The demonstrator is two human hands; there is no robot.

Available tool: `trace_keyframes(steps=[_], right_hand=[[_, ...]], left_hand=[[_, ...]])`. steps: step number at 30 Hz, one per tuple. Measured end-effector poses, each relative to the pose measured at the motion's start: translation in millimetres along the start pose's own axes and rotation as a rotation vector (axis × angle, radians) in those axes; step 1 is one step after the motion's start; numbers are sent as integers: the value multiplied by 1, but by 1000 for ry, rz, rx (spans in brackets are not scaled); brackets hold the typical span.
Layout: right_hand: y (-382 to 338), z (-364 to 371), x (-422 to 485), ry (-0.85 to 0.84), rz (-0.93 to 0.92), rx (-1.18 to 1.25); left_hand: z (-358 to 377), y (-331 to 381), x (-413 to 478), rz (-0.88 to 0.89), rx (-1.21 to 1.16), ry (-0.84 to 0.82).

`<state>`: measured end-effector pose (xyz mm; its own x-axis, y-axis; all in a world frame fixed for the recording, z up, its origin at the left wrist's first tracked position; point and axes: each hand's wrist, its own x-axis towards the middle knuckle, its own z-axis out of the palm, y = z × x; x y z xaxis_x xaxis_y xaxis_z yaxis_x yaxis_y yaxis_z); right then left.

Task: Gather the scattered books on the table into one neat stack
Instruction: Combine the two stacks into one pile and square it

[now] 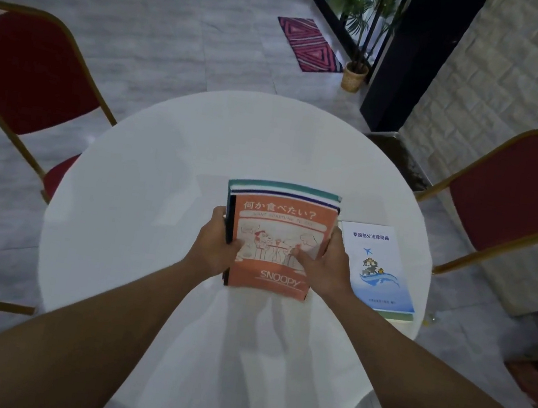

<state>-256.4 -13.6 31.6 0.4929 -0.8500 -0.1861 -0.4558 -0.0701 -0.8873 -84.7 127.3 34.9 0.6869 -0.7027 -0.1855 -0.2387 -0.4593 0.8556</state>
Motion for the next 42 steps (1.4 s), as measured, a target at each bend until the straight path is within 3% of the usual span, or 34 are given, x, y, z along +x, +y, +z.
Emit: trace_keyframes(steps=[10,16,26,30,34,42], right_hand=[[-6,55,5,-147,221,-22],[12,107,2,-214,223,-205],[29,130,8,-282,235,-430],[30,131,7,-330,214,-483],[32,122,8,-385,178,-507],[34,63,21,-375,121,-554]], left_hand=[[-27,-31,9,-185,213,56],[-37,-76,8,-278,297,43],[-41,-114,11,-413,488,-47],[-47,-118,11,-401,554,-96],[-48,-109,14,-260,610,-73],[-15,-59,17,-143,584,-155]])
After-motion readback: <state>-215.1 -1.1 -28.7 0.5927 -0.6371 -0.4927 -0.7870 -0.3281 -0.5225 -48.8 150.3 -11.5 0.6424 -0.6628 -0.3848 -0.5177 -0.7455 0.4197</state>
